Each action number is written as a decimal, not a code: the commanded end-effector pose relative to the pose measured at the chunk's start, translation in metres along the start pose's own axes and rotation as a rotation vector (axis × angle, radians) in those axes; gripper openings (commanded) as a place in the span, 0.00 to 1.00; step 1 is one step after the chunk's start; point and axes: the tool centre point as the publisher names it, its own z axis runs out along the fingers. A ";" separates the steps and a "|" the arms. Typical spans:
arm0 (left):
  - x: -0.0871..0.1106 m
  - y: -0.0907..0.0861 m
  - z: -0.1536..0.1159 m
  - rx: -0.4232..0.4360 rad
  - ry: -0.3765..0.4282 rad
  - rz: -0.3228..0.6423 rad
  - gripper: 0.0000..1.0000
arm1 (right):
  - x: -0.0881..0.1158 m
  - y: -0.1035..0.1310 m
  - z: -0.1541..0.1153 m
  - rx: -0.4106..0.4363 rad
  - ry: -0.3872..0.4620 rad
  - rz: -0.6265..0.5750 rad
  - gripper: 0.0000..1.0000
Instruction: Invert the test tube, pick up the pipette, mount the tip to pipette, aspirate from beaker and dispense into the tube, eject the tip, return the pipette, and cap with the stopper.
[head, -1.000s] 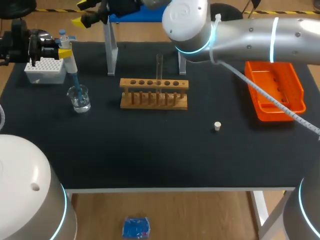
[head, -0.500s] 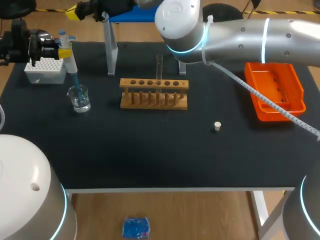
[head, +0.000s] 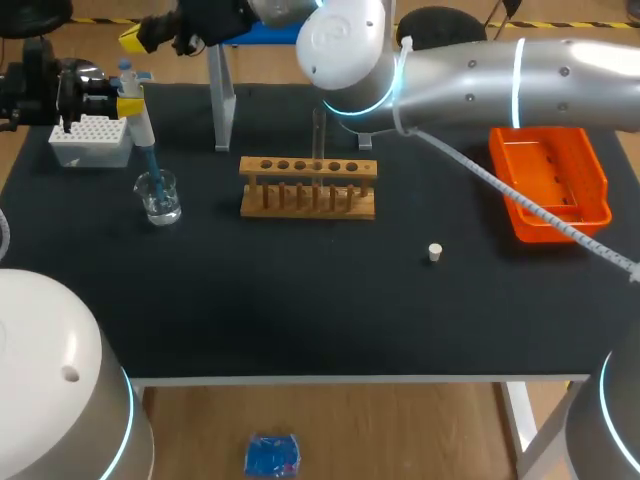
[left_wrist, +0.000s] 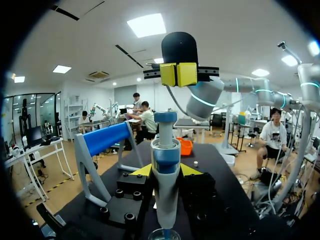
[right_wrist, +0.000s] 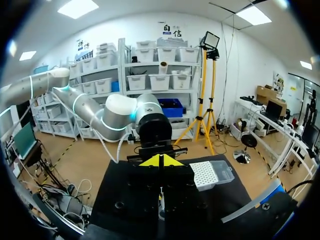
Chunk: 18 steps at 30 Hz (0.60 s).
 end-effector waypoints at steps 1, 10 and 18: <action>-0.001 0.001 -0.001 0.001 0.004 0.001 0.00 | 0.000 0.001 0.007 0.016 -0.003 0.003 0.00; -0.001 0.001 -0.001 0.001 0.004 0.001 0.00 | -0.003 -0.003 0.011 0.025 -0.004 0.010 0.00; -0.001 0.001 -0.001 0.001 0.004 0.001 0.00 | -0.007 -0.007 0.014 0.036 0.000 0.017 0.00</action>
